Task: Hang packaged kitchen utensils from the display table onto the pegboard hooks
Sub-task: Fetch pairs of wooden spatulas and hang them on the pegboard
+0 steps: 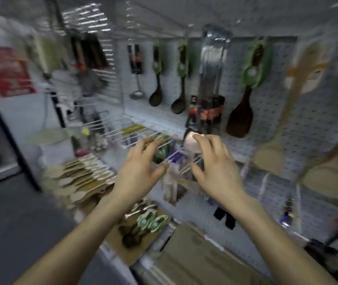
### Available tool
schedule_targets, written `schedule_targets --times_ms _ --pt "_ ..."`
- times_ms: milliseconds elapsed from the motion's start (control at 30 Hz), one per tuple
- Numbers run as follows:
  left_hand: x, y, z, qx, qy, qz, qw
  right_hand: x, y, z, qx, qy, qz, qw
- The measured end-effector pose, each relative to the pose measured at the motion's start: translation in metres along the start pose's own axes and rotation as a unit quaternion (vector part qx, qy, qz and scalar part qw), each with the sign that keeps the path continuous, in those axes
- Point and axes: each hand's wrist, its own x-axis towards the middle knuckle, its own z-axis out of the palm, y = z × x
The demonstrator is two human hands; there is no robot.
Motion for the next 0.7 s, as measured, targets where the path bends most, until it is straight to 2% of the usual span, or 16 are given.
schedule_targets --times_ms 167,500,700 --pt "-0.063 -0.082 -0.051 0.124 0.041 -0.088 0.987 0.007 -0.092 0.079 0.071 -0.047 -0.072 0.994" --pt "-0.166 -0.266 -0.163 0.265 0.034 -0.279 0.922 0.032 -0.299 0.237 0.08 -0.167 -0.149 0.971" --pt "-0.216 -0.348 -0.22 0.328 0.001 -0.342 0.881 0.048 -0.402 0.3 0.084 -0.193 -0.202 0.957"
